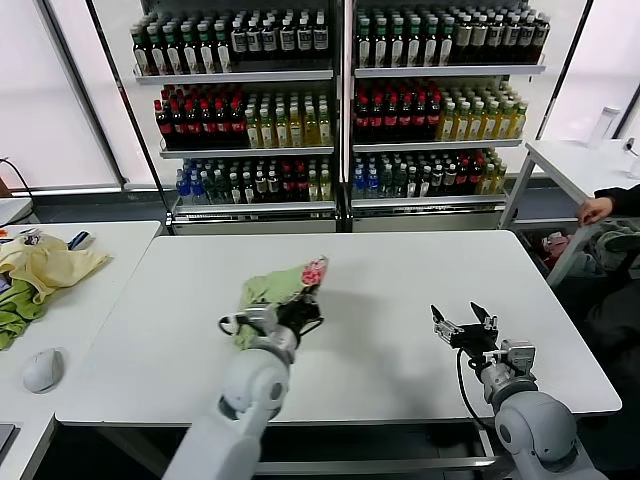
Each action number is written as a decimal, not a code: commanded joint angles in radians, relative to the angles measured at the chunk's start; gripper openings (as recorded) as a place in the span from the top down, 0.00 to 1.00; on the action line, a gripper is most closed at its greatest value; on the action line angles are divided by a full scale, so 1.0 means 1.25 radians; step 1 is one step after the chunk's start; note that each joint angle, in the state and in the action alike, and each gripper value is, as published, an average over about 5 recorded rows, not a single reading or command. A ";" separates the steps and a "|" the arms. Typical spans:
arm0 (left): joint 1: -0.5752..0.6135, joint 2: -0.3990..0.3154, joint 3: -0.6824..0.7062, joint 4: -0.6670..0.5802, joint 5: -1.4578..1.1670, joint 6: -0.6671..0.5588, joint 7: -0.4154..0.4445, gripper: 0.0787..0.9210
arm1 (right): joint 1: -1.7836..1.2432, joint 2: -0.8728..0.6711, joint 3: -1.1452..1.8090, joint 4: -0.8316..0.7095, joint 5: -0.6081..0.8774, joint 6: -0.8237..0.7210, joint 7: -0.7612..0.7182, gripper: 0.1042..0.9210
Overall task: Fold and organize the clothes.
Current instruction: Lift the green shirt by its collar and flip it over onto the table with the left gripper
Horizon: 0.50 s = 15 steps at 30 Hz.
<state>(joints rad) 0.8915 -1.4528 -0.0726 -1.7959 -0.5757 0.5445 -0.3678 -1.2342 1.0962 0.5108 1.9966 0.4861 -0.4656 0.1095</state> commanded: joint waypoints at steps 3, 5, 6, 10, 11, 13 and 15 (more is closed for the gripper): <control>-0.113 -0.152 0.181 0.184 0.182 -0.063 0.003 0.92 | 0.007 -0.004 0.007 -0.001 0.002 0.001 0.000 0.12; -0.101 -0.145 0.192 0.167 0.199 -0.074 0.011 0.87 | 0.009 -0.004 0.006 -0.003 0.003 0.001 0.000 0.12; -0.093 -0.139 0.198 0.152 0.208 -0.076 0.012 0.84 | 0.011 -0.004 0.005 -0.004 0.003 0.001 -0.001 0.12; -0.050 -0.099 0.224 0.076 0.236 -0.079 0.010 0.71 | 0.016 -0.004 0.000 -0.006 0.003 0.001 -0.001 0.12; -0.038 -0.085 0.231 0.053 0.239 -0.080 0.009 0.68 | 0.017 -0.003 -0.002 -0.007 0.003 0.001 -0.001 0.12; -0.010 -0.058 0.241 0.002 0.238 -0.079 0.010 0.60 | 0.020 -0.001 -0.008 -0.009 0.003 0.001 0.000 0.12; 0.017 -0.035 0.241 -0.047 0.231 -0.079 0.011 0.53 | 0.025 0.004 -0.015 -0.013 0.002 0.000 0.000 0.12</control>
<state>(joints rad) 0.8431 -1.5433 0.1451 -1.7105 -0.3617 0.4720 -0.3587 -1.2092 1.0977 0.5006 1.9840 0.4892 -0.4646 0.1092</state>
